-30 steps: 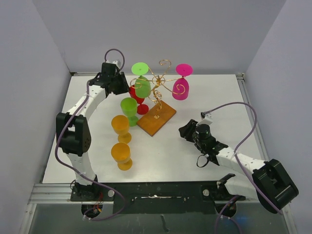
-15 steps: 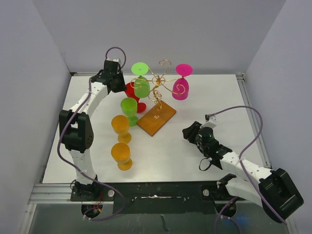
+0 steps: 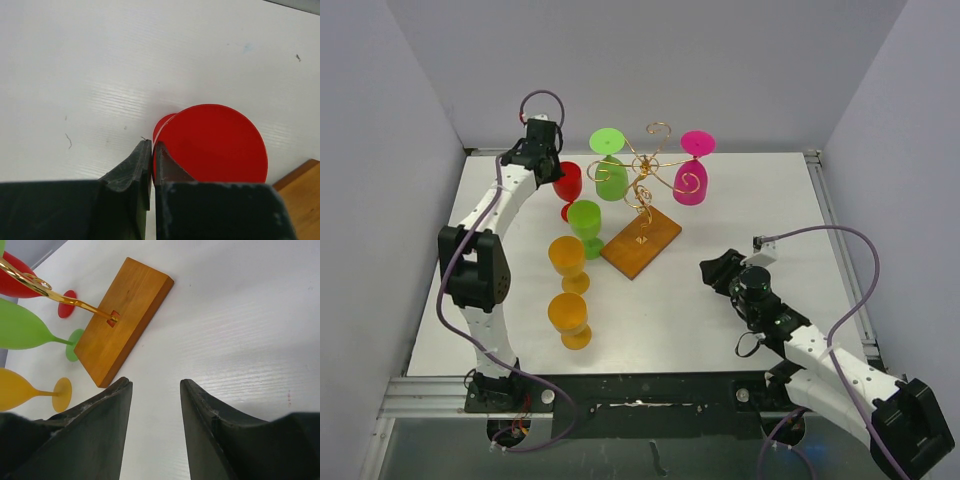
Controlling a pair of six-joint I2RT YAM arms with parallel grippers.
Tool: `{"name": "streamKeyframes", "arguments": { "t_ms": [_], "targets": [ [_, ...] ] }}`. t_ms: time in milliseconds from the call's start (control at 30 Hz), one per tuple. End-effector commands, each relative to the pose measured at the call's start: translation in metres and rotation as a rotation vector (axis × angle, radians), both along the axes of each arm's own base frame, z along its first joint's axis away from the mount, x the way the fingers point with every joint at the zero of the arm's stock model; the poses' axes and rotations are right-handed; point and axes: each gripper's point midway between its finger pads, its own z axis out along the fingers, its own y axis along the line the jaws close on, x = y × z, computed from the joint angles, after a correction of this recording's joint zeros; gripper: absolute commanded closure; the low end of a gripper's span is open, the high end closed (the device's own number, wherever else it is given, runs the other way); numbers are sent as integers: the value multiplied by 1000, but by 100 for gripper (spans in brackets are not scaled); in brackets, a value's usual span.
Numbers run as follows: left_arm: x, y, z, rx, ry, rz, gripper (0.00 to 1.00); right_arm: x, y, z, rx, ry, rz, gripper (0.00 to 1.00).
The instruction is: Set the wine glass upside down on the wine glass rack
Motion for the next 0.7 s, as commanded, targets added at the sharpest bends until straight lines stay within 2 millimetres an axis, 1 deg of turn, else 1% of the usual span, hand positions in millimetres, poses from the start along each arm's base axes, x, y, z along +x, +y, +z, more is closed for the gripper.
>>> {"name": "streamKeyframes", "arguments": {
  "t_ms": [0,133,300,333,433,533,667],
  "targets": [
    [3,27,79,56,-199,98,100,4,2,22,17,-70,14,55],
    [-12,32,121,32,-309,116,100,3,10,38,42,-104,55,53],
    [-40,33,183,-53,-489,118,100,2,17,66,73,-149,96,49],
    [-50,34,203,-76,-542,117,100,2,18,72,80,-159,102,48],
    [-74,34,242,-141,-661,112,100,0,23,93,105,-193,128,46],
    [-99,34,278,-204,-772,98,100,-3,27,113,129,-227,160,45],
    [-128,27,317,-301,-891,47,100,-9,33,142,163,-281,203,43]
  ]
}}
